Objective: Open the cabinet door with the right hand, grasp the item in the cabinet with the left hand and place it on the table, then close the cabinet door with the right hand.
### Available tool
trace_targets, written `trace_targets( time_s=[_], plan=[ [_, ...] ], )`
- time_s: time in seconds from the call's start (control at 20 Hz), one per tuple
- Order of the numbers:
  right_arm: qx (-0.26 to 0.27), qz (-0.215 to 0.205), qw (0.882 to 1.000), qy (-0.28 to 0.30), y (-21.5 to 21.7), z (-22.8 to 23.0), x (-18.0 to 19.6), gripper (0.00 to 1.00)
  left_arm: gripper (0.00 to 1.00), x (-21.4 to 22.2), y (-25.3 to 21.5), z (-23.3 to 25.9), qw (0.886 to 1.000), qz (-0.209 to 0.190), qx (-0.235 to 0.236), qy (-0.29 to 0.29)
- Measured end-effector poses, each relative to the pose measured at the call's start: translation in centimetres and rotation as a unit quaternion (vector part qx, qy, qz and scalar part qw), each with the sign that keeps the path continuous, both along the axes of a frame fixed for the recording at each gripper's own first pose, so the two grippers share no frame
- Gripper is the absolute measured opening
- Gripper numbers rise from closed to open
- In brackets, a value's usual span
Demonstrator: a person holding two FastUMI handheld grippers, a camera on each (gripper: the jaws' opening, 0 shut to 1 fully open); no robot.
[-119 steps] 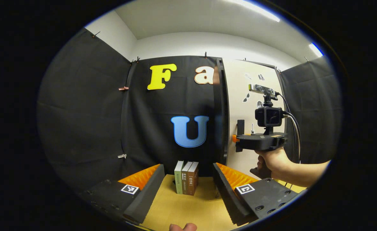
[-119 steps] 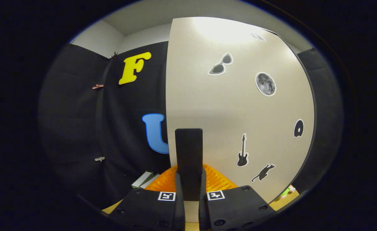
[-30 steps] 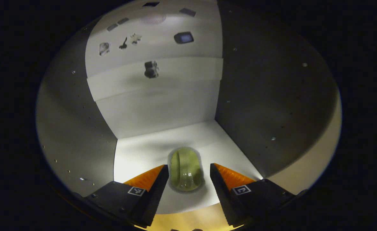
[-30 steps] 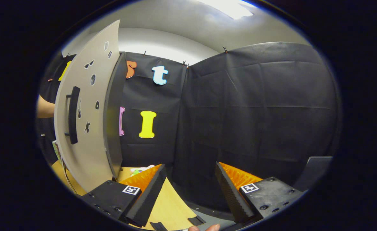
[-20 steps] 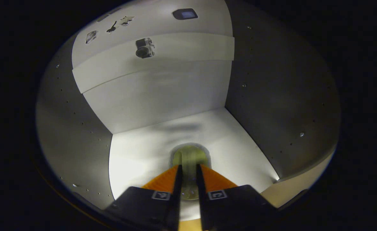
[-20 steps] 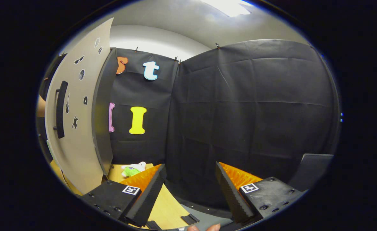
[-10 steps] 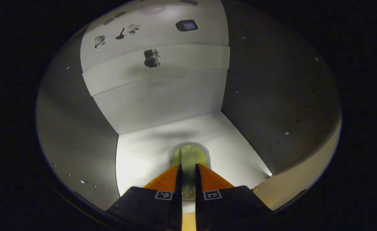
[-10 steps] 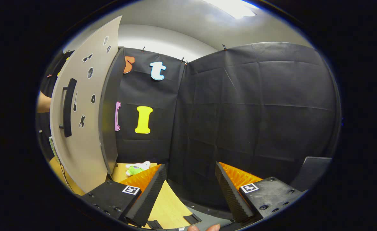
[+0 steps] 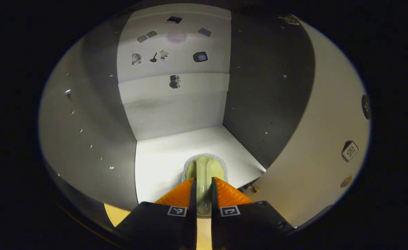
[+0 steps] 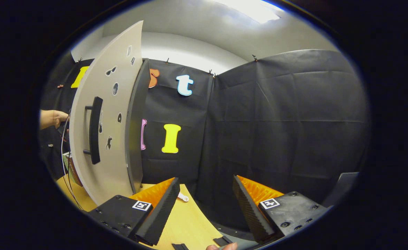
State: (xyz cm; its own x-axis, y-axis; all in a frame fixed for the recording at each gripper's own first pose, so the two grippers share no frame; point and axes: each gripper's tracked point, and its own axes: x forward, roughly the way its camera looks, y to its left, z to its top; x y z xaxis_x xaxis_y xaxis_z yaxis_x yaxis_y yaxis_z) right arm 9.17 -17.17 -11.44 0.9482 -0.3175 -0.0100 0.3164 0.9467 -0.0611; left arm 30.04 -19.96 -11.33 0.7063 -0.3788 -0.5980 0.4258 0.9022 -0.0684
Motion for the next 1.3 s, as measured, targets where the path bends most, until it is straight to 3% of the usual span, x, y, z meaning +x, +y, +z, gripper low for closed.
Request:
trace_targets(
  time_s=[0.5,1.0,1.3],
  plan=[
    [0.022,0.025,0.999,-0.019,3.3,1.0,1.7,0.97,0.20,-12.3,2.6,-7.2,1.000,0.008,-0.011,0.011],
    [0.019,0.033,0.999,-0.020,5.0,1.5,2.0,0.97,0.20,-21.6,0.6,-23.3,0.998,0.030,-0.002,0.054],
    [0.010,0.039,0.999,-0.014,5.4,1.7,2.0,0.97,0.20,-24.4,0.1,-31.4,0.996,0.048,0.029,0.074]
  ],
)
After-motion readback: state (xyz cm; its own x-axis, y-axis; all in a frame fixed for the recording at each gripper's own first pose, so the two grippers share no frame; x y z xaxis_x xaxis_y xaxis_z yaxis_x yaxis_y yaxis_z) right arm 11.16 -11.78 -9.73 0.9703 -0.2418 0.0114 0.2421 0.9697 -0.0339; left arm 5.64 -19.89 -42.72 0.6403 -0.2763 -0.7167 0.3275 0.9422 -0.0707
